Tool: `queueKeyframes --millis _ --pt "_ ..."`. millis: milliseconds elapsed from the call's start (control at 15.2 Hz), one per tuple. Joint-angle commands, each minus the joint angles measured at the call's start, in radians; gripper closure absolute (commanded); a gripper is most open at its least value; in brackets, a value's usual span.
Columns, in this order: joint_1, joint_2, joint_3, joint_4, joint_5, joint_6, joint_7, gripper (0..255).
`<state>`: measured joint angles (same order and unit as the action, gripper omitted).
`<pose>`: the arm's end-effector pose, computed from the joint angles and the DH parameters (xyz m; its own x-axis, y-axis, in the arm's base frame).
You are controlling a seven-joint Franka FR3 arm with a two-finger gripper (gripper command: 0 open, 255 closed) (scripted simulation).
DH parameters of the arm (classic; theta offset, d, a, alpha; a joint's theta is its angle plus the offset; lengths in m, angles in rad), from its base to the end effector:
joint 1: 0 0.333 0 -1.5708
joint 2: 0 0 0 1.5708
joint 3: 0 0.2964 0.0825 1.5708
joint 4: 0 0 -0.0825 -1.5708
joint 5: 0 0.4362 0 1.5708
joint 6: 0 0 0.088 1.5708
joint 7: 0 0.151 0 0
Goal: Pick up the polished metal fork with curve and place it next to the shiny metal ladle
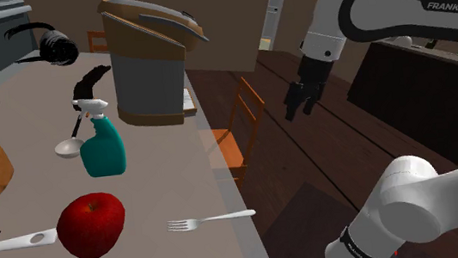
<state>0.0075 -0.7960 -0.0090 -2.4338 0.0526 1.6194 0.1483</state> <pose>0.3719 0.0071 0.5001 0.9885 -0.1487 -0.0270 -0.1500 -0.9871 -0.0555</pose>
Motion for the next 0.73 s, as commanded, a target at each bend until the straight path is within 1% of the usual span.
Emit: queueKeyframes --millis 0,660 --pt "0.000 0.000 0.000 0.000 0.000 0.000 0.000 0" --pt "0.153 0.205 0.108 -0.041 0.059 0.271 -0.115 0"
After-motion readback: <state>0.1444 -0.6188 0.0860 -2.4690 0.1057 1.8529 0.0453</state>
